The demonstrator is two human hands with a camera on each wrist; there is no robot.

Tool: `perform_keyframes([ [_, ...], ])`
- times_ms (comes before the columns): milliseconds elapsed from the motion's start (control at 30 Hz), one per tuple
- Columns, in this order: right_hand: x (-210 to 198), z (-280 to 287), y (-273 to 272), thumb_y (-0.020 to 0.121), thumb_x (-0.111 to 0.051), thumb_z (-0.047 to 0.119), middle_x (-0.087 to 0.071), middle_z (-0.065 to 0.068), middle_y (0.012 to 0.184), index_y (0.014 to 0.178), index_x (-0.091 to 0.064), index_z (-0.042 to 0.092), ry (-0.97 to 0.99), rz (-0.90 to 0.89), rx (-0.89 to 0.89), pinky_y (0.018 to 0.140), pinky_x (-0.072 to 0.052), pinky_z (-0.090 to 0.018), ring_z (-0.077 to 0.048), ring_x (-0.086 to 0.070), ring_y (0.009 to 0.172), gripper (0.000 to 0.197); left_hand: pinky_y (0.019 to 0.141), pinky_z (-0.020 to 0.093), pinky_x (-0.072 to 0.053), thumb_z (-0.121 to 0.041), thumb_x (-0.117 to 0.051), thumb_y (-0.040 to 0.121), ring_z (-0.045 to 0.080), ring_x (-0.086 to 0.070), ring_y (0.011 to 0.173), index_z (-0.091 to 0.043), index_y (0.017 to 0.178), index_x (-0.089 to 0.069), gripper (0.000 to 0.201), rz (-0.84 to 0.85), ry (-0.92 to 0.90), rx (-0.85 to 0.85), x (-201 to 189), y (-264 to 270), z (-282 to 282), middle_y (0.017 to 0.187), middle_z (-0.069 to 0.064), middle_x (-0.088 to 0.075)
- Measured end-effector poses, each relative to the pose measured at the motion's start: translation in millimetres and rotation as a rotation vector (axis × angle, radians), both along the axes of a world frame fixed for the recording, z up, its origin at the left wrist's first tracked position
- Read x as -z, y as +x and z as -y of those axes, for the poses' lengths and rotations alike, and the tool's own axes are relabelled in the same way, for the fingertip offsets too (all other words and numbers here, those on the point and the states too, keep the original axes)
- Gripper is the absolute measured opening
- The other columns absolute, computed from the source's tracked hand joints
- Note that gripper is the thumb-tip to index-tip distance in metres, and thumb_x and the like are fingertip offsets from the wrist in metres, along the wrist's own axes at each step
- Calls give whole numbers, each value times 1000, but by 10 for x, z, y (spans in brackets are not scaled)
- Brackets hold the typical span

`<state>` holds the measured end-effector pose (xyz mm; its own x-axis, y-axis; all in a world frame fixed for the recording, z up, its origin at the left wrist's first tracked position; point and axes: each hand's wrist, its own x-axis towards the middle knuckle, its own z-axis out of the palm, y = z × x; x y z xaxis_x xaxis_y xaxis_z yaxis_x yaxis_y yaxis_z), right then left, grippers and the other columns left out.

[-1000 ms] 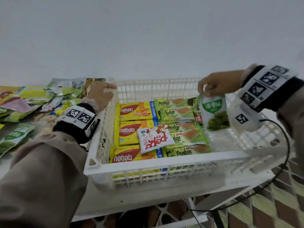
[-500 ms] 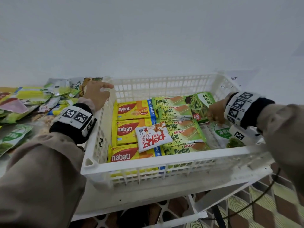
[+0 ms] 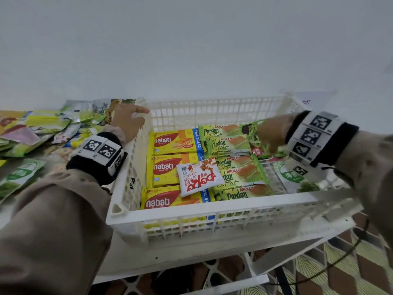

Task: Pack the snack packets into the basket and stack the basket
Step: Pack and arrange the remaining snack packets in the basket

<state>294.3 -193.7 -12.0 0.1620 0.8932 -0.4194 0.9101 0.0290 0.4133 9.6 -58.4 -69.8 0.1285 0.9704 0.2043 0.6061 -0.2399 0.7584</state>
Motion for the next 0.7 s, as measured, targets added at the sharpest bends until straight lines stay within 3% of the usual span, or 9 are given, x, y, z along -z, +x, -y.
perform_keyframes([
  [100,-42,-118,-280,85,-63,25,-48,11,92,117,-59,14,68,-285,-180,88,-38,-23,-8,-48,90,34,51,22,-37,5,-45,83,14,-46,56,-11,110,-64,36,-14,2,11,-21,7,11,123,25,-53],
  [200,55,-215,-653,87,-59,36,-52,7,98,121,-56,17,9,-475,-291,82,-34,-21,-9,-47,90,39,57,26,-43,3,-47,83,30,-52,70,-18,104,-64,34,-36,-12,8,-23,-16,6,126,25,-50],
  [333,327,-386,-971,90,-54,40,-57,1,110,131,-48,15,-130,-555,-328,65,-38,-14,-9,-50,81,49,66,30,-44,3,-47,83,24,-50,73,-16,102,-65,33,-53,-2,13,-42,-11,16,127,22,-49],
  [433,432,-445,-1110,88,-58,36,-48,7,93,134,-43,10,-169,-504,-343,49,-37,-6,-8,-43,75,54,64,28,-43,1,-47,84,20,-51,70,-20,99,-65,31,-83,11,12,-50,-15,25,132,19,-46],
  [467,452,-452,-1136,87,-60,35,-45,9,87,134,-42,10,-170,-484,-335,48,-37,-8,-7,-42,72,56,60,24,-43,0,-46,85,16,-50,67,-21,98,-64,30,-108,7,10,-51,-9,30,134,18,-43],
  [533,489,-480,-1146,85,-64,35,-54,6,93,129,-47,9,-187,-478,-288,55,-39,-11,-11,-52,80,54,59,13,-39,-3,-46,88,14,-48,75,-17,105,-64,29,-174,2,8,-60,-2,43,139,15,-34],
  [567,504,-503,-1127,84,-65,34,-61,1,100,124,-52,8,-208,-502,-274,58,-42,-14,-15,-57,86,49,66,12,-36,-6,-46,89,17,-49,88,-15,110,-63,29,-212,-7,3,-79,1,56,140,13,-29],
  [633,494,-531,-1077,84,-66,29,-67,-10,104,114,-59,3,-233,-583,-258,58,-45,-16,-21,-63,88,40,86,22,-34,-17,-48,91,25,-44,113,-16,114,-61,27,-336,-24,26,-133,-9,67,138,11,-25],
  [700,425,-536,-1003,86,-64,26,-67,-16,98,110,-60,-3,-197,-649,-257,56,-43,-16,-22,-64,81,38,103,33,-32,-35,-50,90,30,-40,122,-19,118,-59,33,-552,-70,86,-267,-28,79,136,11,-27],
])
